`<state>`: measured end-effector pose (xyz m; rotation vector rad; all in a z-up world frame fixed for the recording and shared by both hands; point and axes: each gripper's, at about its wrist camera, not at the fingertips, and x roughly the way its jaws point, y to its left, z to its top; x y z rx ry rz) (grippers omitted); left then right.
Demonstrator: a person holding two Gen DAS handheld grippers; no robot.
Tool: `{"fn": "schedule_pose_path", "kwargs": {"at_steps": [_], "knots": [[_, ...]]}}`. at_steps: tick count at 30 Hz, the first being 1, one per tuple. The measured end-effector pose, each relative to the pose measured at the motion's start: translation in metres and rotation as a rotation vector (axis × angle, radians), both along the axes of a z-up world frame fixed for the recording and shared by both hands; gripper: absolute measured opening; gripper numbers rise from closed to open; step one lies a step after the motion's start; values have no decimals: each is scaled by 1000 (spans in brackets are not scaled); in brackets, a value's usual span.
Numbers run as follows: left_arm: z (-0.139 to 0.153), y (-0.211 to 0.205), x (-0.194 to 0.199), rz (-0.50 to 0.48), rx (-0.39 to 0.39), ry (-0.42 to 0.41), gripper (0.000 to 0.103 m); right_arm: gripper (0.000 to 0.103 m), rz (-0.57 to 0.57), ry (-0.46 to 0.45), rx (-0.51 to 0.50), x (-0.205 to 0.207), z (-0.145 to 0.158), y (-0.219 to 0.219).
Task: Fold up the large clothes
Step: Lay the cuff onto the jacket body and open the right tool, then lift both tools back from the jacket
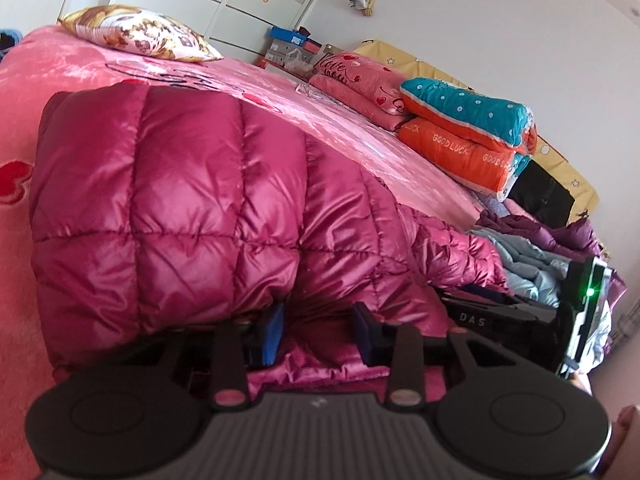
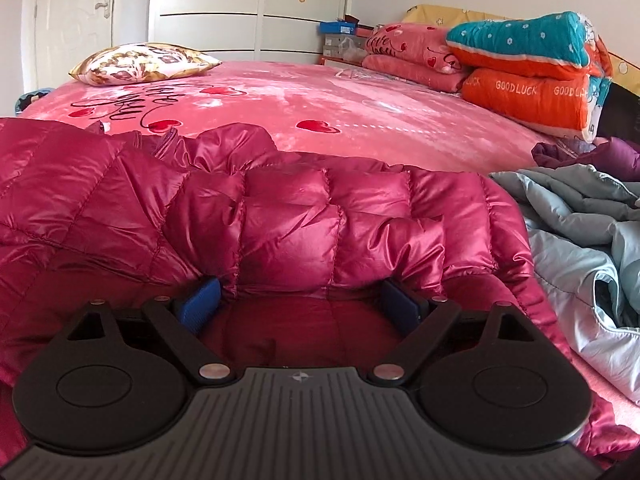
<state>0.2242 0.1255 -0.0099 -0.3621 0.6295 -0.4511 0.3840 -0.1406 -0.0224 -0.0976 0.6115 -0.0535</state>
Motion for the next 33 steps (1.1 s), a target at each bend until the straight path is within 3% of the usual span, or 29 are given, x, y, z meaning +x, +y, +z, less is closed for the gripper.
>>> {"fn": "schedule_pose_path", "kwargs": {"at_steps": [4,9,15,25,33], "knots": [[5,0,-3,14,-2,-7,38,103,0,-19,3,-6,0,2],[24,-3,-24,20,10,-16,48,103,5,8,23,-24,13,-11],[34,-19,-64,-27,73,-3,53,103,7,-5,55,-96,43,-31],[30,-55,-137,-118,201,33,58,103,-55,132,115,-200,29,-55],[30,-75,-193,-202,309,68,63,103,-35,180,86,-275,32,-70]]}}
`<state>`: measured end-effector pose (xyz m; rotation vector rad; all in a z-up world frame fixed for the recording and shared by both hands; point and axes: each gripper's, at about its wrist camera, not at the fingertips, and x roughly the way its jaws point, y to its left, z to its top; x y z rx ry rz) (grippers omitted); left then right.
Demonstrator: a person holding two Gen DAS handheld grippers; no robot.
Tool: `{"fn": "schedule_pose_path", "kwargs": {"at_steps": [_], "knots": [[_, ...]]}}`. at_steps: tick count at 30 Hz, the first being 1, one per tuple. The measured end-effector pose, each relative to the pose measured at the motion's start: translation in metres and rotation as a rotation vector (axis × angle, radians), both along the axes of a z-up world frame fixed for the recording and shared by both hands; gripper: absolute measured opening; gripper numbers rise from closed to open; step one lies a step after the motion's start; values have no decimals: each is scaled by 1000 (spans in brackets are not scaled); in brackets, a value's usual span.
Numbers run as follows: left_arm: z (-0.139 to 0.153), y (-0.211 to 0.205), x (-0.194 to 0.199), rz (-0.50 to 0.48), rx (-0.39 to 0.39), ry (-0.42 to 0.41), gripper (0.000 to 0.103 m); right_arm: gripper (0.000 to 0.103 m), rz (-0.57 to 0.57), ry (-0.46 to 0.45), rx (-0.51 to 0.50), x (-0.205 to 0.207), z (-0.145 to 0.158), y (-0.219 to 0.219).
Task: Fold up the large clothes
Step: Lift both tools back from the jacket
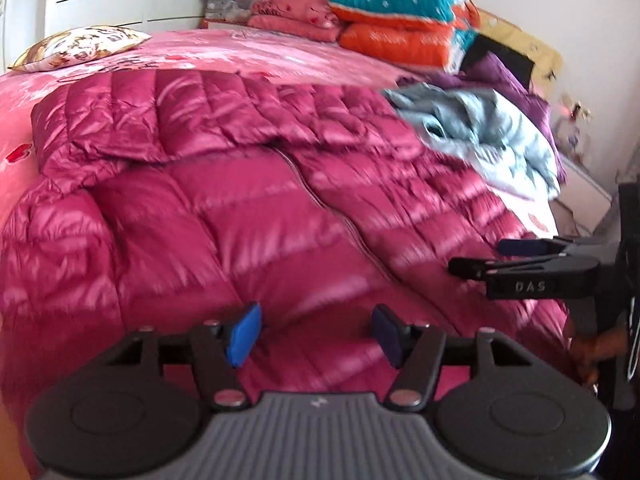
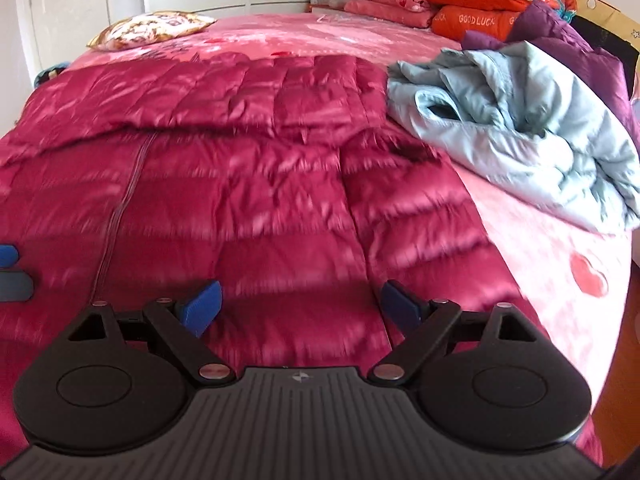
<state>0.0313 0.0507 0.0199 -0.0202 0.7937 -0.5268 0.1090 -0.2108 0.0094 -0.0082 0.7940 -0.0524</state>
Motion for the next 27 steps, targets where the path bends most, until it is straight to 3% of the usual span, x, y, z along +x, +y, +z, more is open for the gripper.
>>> {"fn": "schedule_pose_path", "kwargs": {"at_steps": [9,14,21,27], "knots": [[1,-7,-52,-61,59,42,65,103,29,35,41,-70,9,-8],[4,-9,-79,-104,87,51,66,103,97,106,13,-100,9,-6],[9,-4,-114,-147,75,93,70,103,121,151,51,-136,11,-7],[30,33,-136,-45,-18,95,73,103,111,156,178,-159,20,-34]]}}
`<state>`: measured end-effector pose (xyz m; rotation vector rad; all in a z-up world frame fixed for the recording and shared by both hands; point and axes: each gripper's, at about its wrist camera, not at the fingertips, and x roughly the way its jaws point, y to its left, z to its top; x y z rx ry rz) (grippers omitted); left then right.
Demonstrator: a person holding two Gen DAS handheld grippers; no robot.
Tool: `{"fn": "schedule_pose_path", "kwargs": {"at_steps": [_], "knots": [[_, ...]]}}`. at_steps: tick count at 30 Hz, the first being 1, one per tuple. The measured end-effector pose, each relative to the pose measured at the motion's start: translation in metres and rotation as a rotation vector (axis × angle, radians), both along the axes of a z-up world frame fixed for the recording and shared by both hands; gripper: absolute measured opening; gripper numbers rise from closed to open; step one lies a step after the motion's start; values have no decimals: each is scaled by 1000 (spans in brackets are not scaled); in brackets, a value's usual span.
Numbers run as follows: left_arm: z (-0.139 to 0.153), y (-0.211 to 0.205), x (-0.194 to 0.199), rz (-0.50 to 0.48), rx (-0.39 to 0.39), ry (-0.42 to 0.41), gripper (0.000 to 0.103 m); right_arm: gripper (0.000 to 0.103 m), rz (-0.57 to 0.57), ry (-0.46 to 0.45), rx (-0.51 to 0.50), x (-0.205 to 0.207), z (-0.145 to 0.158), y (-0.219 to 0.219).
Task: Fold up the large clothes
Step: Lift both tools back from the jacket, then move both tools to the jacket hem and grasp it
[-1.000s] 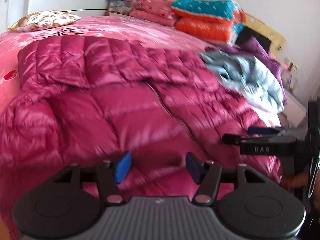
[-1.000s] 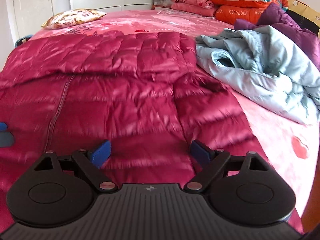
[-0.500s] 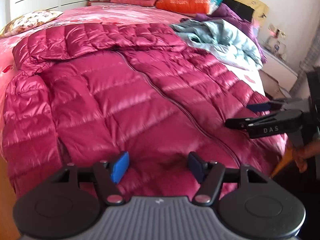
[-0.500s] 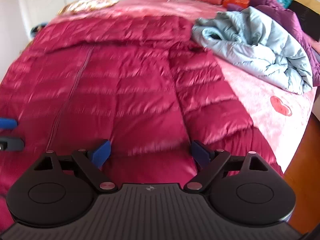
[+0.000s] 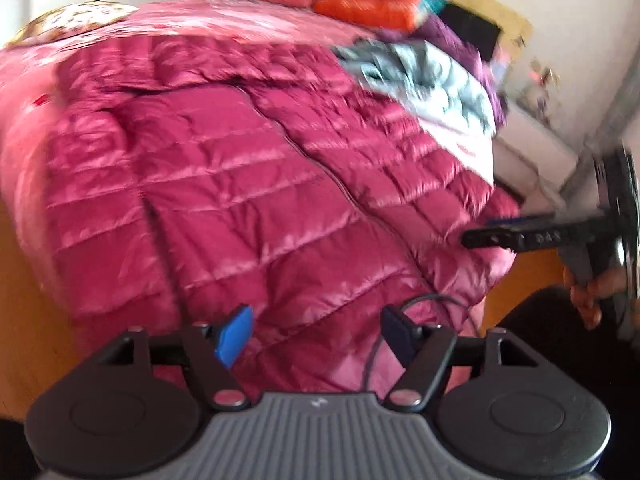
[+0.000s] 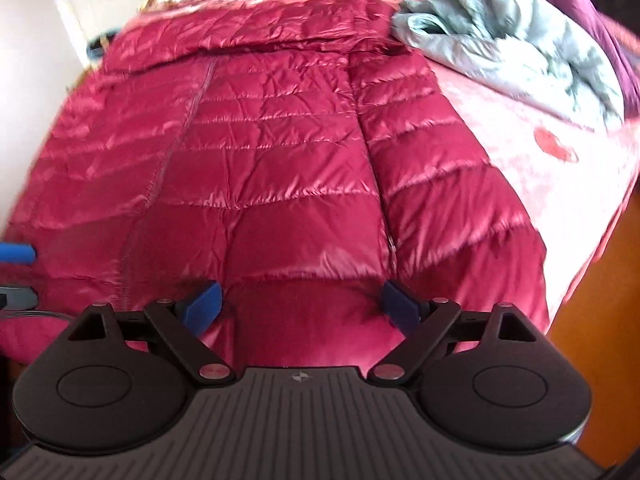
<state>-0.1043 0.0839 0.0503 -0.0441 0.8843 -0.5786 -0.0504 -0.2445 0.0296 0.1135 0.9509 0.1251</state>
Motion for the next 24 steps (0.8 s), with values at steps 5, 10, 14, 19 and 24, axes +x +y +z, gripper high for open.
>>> {"fn": "schedule_pose_path", "kwargs": {"at_steps": [5,10,14,19,24], "knots": [[19,41,-8,166,-105,-16,79,103,-117,-94,74,-35,23,-42],[17,73,5,349,-124,21,82,103,-250,-166,148,-57,32,-88],[6,92,13,452,-121,69,82,103,-317,-181,156,-57,27,-116],[-15,102,18,472,-205,190,82,103,-366,-170,222,-48,15,-137],[-31,92,20,448,-206,263,83,103,-358,-160,237,-34,-1,-138]]}}
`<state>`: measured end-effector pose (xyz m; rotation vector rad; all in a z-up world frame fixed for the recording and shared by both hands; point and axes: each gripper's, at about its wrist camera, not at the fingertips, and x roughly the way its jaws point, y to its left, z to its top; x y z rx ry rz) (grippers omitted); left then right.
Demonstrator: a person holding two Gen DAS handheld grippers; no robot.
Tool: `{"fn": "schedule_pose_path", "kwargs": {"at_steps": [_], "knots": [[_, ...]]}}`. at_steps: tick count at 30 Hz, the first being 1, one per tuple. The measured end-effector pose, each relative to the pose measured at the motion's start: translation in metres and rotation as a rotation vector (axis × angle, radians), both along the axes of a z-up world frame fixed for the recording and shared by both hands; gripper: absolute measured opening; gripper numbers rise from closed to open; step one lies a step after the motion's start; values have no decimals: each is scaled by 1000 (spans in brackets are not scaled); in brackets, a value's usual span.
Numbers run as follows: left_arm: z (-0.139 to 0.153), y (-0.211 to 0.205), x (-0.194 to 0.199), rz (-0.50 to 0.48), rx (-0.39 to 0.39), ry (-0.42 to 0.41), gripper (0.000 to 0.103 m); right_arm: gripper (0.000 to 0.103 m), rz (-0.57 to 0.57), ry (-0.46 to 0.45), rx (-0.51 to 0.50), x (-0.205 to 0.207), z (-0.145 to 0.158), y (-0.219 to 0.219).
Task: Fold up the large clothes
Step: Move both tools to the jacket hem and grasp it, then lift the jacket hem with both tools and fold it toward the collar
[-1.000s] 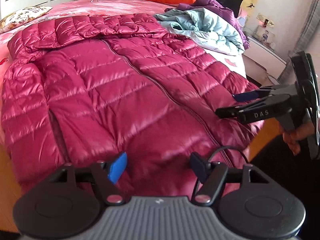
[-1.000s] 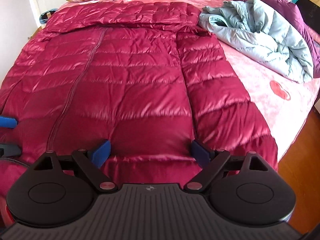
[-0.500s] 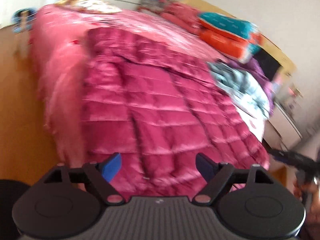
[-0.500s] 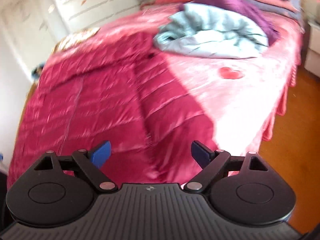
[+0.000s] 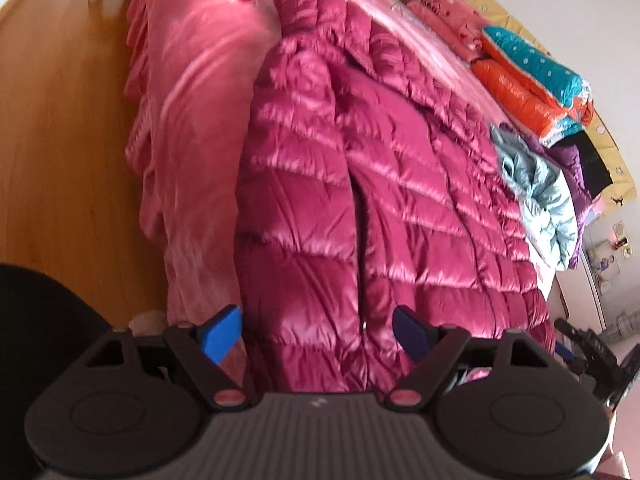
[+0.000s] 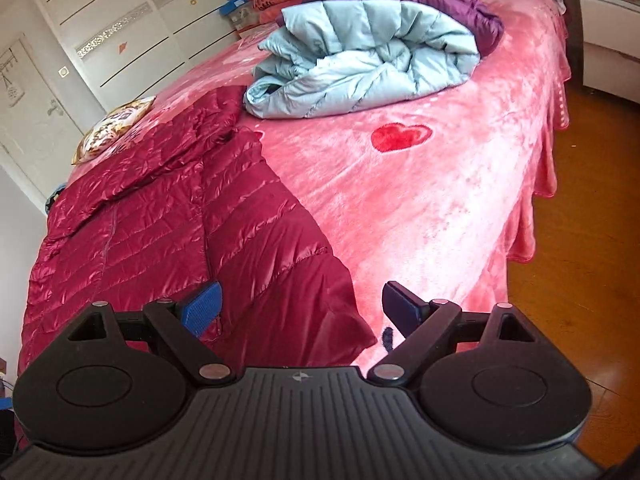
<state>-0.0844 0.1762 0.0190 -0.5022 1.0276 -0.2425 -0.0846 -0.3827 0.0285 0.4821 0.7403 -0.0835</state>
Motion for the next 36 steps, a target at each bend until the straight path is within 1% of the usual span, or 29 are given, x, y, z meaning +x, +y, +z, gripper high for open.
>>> {"fn": "schedule_pose_path", "kwargs": {"at_steps": [5,8,10,14,20,22,25,26,27,28,29,30,32,34,35,36], "knots": [[-13,-1,0,-18,-45,38,84,103,24,-2,21,14,-5,4],[-18,-1,3,-27,-79,58,85,103,35,25,31,26,-11,6],[-22,-2,4,-35,-99,73,85,103,23,51,51,33,-17,3],[-26,-4,6,-48,-109,88,85,103,16,84,118,39,-28,-4],[-33,-9,10,-76,-122,119,85,103,67,81,132,43,-28,2],[-34,-9,11,-81,-127,126,85,99,87,77,136,44,-28,2],[-35,-9,11,-85,-137,134,84,87,107,73,144,45,-27,4],[-34,-9,11,-88,-139,133,83,78,110,72,146,45,-27,3],[-34,-9,10,-93,-143,131,79,64,110,72,151,45,-27,3],[-33,-9,10,-99,-147,127,77,58,112,70,159,45,-27,3],[-32,-9,9,-103,-150,125,74,48,115,67,169,44,-28,2],[-31,-9,9,-106,-154,124,72,45,118,64,178,44,-28,2],[-31,-9,9,-110,-161,128,71,42,119,65,182,43,-27,1],[-31,-9,9,-115,-163,133,71,42,119,77,200,44,-29,1],[-32,-9,10,-115,-157,138,76,42,123,90,210,45,-30,1],[-34,-10,11,-111,-146,152,82,45,127,101,213,47,-31,1]]}}
